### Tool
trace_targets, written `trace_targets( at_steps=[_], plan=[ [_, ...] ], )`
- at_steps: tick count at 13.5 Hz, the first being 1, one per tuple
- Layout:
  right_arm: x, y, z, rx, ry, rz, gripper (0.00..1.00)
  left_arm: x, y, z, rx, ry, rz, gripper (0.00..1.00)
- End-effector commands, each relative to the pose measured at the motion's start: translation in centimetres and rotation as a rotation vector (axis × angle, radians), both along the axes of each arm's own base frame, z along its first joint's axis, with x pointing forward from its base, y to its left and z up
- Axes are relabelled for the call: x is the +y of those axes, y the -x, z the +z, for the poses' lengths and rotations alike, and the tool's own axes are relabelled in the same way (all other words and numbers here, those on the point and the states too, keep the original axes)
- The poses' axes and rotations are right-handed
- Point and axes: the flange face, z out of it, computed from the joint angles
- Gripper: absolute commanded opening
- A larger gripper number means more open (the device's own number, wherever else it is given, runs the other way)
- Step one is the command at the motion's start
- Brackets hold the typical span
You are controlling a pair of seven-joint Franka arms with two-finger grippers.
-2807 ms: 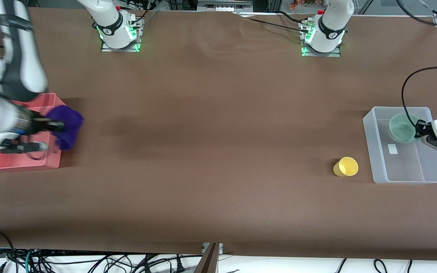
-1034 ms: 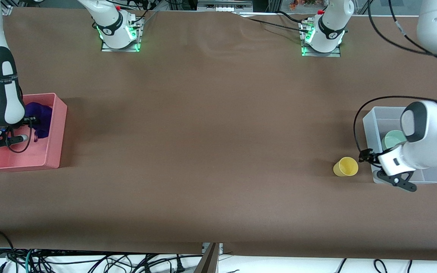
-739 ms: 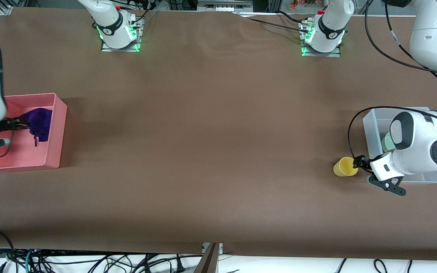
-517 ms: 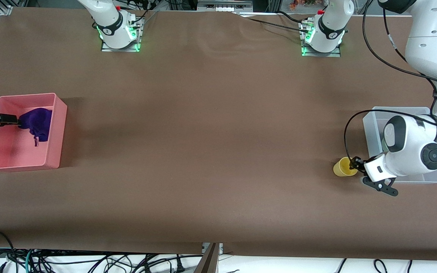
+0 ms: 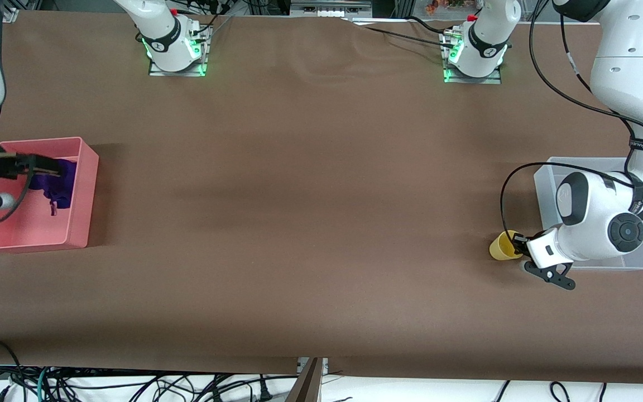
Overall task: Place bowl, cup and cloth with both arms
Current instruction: 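Release the cloth in the pink bin while the left gripper reaches the cup, then lift the yellow cup with the left gripper and set it in the bowl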
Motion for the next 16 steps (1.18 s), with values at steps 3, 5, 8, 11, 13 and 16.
trace_targets(
  at_steps=[3, 5, 8, 11, 13, 16],
  plan=[
    [1.2, 2.6, 5.0, -0.059, 0.013, 0.012, 1.0, 3.2, 2.5, 11.4, 0.082, -0.031, -0.005, 0.0],
    [0.8, 2.7, 7.8, -0.178, 0.018, 0.017, 1.0, 8.1, 4.3, 13.6, 0.123, -0.041, -0.073, 0.0],
    [0.7, 4.1, 10.0, -0.204, 0.054, 0.022, 1.0, 16.6, 7.1, 13.2, 0.162, -0.075, -0.168, 0.0],
    [1.2, 5.4, 10.0, -0.141, 0.043, -0.037, 1.0, 21.9, 10.9, 8.3, 0.187, -0.037, -0.152, 0.0],
    [2.3, 5.4, 9.7, -0.115, -0.004, -0.134, 1.0, 22.8, 11.6, 5.9, 0.134, -0.046, -0.149, 0.0],
    [1.9, 4.6, 9.4, -0.112, -0.003, -0.114, 1.0, 23.3, 11.0, 4.8, 0.07, -0.062, -0.177, 0.0]
  ],
)
